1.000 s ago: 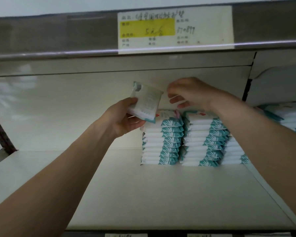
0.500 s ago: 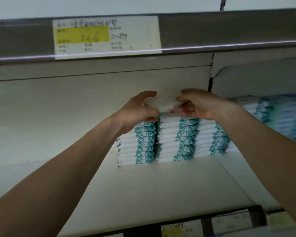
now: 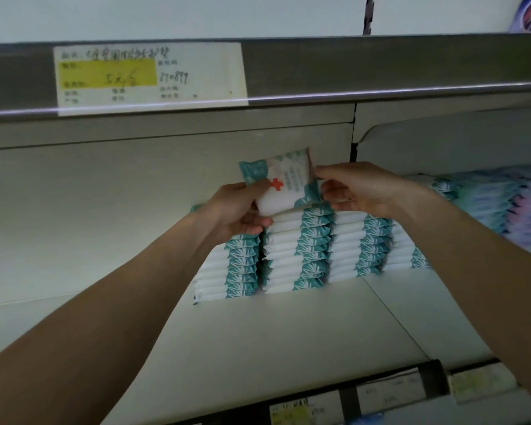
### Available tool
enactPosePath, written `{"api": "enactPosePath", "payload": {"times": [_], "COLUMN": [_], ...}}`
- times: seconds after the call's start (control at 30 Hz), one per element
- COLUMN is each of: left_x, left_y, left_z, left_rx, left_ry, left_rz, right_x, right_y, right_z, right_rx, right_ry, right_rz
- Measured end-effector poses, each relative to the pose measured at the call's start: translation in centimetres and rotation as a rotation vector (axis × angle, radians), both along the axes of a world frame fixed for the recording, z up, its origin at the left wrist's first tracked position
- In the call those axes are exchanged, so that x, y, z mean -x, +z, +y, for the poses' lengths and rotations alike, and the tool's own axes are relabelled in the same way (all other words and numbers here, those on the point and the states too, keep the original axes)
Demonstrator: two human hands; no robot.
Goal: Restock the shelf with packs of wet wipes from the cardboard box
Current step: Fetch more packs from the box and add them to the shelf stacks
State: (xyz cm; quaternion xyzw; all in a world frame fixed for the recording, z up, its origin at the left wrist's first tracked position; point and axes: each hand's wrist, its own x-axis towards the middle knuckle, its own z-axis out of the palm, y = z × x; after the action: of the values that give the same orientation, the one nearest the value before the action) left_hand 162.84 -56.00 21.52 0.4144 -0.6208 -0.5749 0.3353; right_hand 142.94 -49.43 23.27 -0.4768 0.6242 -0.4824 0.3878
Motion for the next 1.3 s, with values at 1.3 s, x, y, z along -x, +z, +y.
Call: {"api": "enactPosePath", "payload": {"times": [1.3], "left_x": [2.9], "left_y": [-0.9], "left_z": [-2.1], "left_rx": [0.858], "left_ry": [-0.045], "left_rz": [-1.074], "right_x": [-2.3], "right_y": [-3.9], "right_z": [-4.0], "right_rx": [0.148], "right_ry": [0.02], "right_rz": [1.284]}}
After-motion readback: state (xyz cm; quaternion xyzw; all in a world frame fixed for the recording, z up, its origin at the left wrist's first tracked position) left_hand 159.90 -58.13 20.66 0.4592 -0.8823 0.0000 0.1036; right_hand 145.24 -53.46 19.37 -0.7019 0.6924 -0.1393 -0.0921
